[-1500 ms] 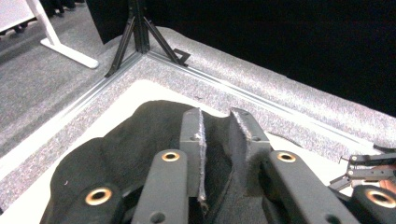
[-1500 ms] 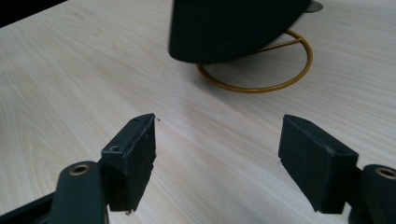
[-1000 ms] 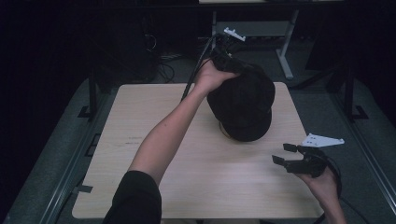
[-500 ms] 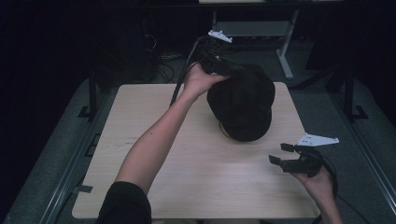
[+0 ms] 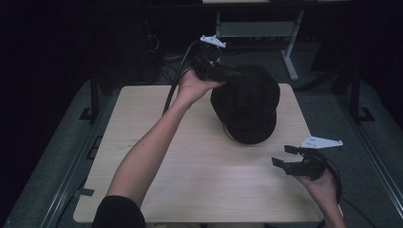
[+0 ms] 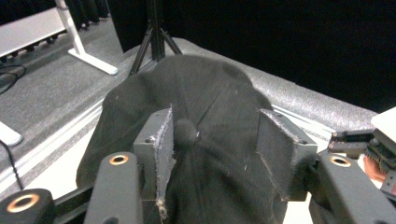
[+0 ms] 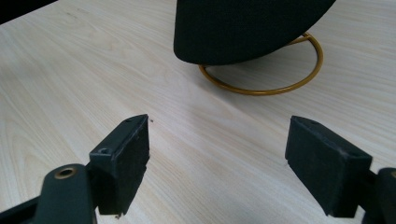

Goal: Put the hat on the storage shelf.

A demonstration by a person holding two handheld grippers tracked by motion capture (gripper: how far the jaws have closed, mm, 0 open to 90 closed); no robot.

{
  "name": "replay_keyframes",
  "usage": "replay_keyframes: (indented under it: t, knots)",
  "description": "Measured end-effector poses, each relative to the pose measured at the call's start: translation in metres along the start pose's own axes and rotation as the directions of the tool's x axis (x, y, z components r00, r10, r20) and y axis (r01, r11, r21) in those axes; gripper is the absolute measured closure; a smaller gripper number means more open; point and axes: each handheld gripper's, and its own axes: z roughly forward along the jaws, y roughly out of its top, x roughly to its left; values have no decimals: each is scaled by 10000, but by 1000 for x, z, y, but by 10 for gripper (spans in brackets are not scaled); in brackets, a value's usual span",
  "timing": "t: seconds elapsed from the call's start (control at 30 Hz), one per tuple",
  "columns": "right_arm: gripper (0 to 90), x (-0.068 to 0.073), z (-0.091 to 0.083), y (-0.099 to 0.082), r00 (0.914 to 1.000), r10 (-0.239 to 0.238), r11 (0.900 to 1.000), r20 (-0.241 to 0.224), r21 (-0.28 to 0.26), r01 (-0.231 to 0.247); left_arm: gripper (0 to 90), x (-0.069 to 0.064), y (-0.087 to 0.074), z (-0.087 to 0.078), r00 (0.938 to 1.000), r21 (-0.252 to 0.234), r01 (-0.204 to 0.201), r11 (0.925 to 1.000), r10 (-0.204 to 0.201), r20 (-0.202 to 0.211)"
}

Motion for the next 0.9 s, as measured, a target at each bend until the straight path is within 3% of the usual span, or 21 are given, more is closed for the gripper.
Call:
replay_keyframes:
  t: [0.1,0.17,0.43,0.9]
  knots:
    - [209,2,1,1,10000,53,10000,34,-52,-53,429,1,-7,-7,9998,-117,192,9997,-192,-21]
    - [209,2,2,1,10000,32,10000,60,-88,-31,416,3,-16,-14,9987,-317,454,9985,-446,246]
    - [209,4,5,2,9999,-62,10000,89,20,62,397,3,-39,-27,9980,-369,628,9973,-623,125]
    - [208,7,8,3,9999,-149,9999,85,14,149,367,-1,-66,-47,9978,-412,652,9970,-654,-50]
